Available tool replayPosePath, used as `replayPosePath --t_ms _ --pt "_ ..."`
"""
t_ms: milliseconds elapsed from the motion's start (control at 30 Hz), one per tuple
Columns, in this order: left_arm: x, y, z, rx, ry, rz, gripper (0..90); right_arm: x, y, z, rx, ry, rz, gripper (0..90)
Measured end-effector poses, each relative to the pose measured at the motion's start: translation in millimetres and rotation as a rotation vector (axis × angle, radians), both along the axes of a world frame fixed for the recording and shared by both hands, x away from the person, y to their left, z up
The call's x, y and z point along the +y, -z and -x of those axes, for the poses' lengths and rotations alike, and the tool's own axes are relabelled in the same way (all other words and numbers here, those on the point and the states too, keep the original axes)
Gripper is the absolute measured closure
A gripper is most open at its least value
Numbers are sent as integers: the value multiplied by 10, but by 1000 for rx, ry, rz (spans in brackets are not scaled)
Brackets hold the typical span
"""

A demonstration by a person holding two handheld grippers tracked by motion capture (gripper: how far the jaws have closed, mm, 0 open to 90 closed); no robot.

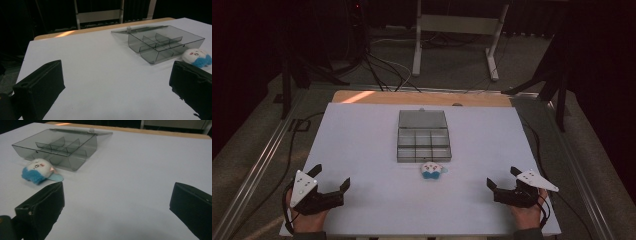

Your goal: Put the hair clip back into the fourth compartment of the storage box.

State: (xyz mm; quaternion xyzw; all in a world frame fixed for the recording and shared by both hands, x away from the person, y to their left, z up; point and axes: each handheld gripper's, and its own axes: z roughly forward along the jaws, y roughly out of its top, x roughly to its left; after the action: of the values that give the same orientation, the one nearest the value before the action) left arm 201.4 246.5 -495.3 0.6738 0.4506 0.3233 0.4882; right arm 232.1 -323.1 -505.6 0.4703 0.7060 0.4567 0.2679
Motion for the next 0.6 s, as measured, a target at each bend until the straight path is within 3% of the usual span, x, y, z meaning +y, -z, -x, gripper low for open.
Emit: replayPosePath --t_ms 200,600 --pt "3 35 -17 0 -6 1 6 12 -20 6 4 16 -2 0" --pt "-7 66 -27 -36 -10 -1 6 37 -37 -15 17 34 2 0"
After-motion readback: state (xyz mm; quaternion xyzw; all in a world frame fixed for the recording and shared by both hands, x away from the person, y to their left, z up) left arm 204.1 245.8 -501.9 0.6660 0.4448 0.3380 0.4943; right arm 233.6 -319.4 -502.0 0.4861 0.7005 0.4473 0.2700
